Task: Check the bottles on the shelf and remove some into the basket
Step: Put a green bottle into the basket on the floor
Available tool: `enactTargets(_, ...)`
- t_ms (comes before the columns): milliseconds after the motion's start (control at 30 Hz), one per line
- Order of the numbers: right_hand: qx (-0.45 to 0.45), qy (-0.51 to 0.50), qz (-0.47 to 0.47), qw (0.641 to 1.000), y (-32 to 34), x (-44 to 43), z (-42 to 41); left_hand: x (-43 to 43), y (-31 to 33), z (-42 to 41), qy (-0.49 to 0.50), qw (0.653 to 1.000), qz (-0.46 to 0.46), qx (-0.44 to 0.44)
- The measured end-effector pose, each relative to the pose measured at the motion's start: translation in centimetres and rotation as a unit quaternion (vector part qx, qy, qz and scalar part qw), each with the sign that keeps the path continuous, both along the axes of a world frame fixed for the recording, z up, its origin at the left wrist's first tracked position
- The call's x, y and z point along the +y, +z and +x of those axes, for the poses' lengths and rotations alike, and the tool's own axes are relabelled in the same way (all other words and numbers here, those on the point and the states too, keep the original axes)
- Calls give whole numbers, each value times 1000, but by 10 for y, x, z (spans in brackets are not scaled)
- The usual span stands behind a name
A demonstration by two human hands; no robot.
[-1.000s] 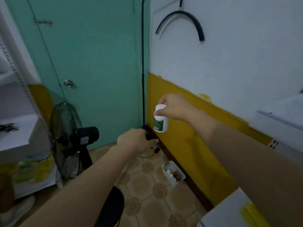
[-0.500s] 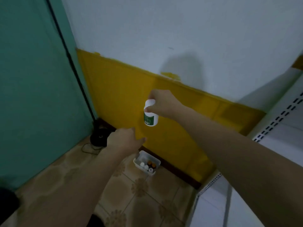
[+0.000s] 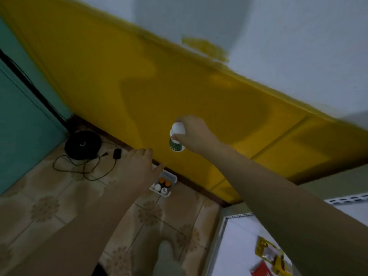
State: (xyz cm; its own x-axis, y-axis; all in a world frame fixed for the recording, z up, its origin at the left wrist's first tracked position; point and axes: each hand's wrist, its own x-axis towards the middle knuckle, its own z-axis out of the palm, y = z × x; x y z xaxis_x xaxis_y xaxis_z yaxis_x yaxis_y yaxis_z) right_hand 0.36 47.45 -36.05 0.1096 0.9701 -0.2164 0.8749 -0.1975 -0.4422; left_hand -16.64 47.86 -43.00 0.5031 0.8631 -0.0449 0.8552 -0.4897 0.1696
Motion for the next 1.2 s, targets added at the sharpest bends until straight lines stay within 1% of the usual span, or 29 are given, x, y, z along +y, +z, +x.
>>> enactTargets(100,4,-10,-27,1000,-50,24,0,23,-35,-3,-32,998,-3,59)
enactTargets(233,37,-38,-53,997,-147,50,-3,57,-128,-13,-11,998,-57,39)
enactTargets(333,56,-47,-60,995,-239,68,-9,74,-211,-22,-27,997,-67,27)
enactTargets(467,85,-51,-66,993,-372,89,-18,93,-330,-33,-12,997,-72,20)
enactTargets(633,77,-24,-68,994,-541,115,-35,105,-473,-48,3,996,-73,47)
enactTargets(767,77,-20,-81,994,-645,133,-37,112,-569,-50,-4,994,-85,74)
enactTargets(900,63,-20,-97,993,-718,146,-31,117,-639,-42,1,993,-96,72)
enactTargets(1000,50,-18,-108,993,-758,146,-28,116,-672,-36,1,989,-119,84)
enactTargets(1100,38,-6,-110,993,-778,146,-29,114,-683,-31,9,991,-120,65)
enactTargets(1200,29,20,-131,991,-771,149,-28,113,-675,-29,5,989,-120,84)
